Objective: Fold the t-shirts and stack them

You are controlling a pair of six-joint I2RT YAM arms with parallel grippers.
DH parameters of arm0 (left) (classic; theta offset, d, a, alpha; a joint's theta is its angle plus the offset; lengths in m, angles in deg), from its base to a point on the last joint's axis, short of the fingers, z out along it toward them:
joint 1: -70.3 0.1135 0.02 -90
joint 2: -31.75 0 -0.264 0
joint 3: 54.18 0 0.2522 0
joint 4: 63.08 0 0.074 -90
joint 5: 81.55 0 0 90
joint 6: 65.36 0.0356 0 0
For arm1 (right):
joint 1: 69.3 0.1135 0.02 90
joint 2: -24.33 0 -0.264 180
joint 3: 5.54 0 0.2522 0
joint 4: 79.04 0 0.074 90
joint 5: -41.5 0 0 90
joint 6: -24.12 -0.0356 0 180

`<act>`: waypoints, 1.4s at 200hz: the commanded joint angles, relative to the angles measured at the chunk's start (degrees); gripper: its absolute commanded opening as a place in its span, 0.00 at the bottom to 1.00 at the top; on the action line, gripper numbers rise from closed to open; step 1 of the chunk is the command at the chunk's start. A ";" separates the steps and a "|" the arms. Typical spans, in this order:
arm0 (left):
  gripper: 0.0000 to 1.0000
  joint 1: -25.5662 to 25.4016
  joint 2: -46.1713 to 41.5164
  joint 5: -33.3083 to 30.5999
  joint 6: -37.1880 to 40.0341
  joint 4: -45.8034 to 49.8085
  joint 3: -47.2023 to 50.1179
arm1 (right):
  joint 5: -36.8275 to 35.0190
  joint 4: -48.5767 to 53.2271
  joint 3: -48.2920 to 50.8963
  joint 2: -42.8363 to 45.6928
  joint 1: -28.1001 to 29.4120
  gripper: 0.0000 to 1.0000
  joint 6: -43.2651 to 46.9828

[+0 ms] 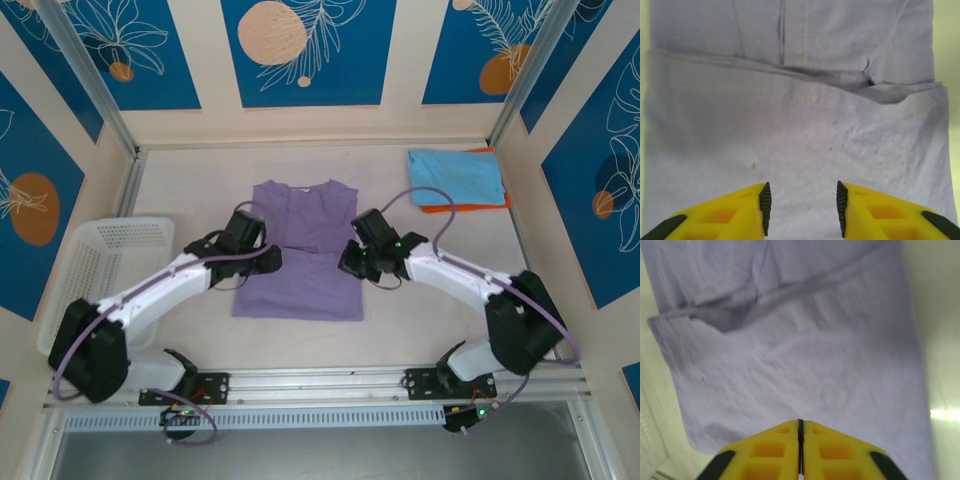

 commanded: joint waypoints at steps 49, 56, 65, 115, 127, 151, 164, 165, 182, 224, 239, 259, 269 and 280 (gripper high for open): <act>0.35 8.05 21.82 3.39 7.11 -4.68 -9.17 | 5.83 -0.63 -9.95 -19.93 -6.13 0.00 4.61; 0.35 9.07 22.95 2.76 7.51 -5.17 -8.79 | 7.28 -1.39 -9.93 -21.20 -7.16 0.00 4.61; 0.35 10.35 24.17 2.40 7.89 -5.77 -8.24 | 8.04 -1.96 -9.54 -22.30 -8.12 0.00 4.31; 0.35 14.20 25.51 3.02 5.98 -8.62 -3.18 | 10.27 -4.76 -4.92 -22.13 -12.01 0.01 2.96; 0.35 14.55 24.73 3.04 5.53 -8.72 -2.71 | 11.56 -5.52 -4.18 -22.13 -12.98 0.04 2.77; 0.43 14.90 21.49 2.44 4.74 -8.27 -2.35 | 12.82 -6.15 -3.76 -20.85 -13.68 0.09 2.70; 0.48 14.93 18.77 2.38 4.16 -8.09 -2.22 | 13.24 -5.89 -3.94 -19.48 -13.68 0.12 2.88; 0.49 14.93 18.54 2.40 4.12 -8.16 -2.22 | 13.30 -5.91 -3.94 -19.40 -13.68 0.13 2.93; 0.59 14.84 14.03 3.57 2.75 -8.50 -1.63 | 14.67 -5.87 -4.18 -16.51 -13.52 0.23 3.66; 0.86 14.66 1.41 1.86 0.59 -2.70 2.35 | 12.27 -7.27 3.81 -1.22 -11.44 0.48 6.23; 0.88 14.66 -4.42 2.28 -0.17 0.00 6.64 | 11.64 -7.92 10.77 5.57 -11.03 0.51 5.90; 0.88 14.66 -11.12 3.75 -0.97 4.33 12.48 | 10.84 -4.11 17.20 12.64 -10.60 0.54 6.15; 0.86 14.60 -13.82 4.81 -1.40 6.07 15.26 | 11.28 -2.80 19.95 15.70 -10.16 0.55 5.92; 0.80 14.58 -16.36 6.40 -2.10 7.39 18.07 | 12.62 -2.17 22.23 17.66 -9.48 0.57 5.38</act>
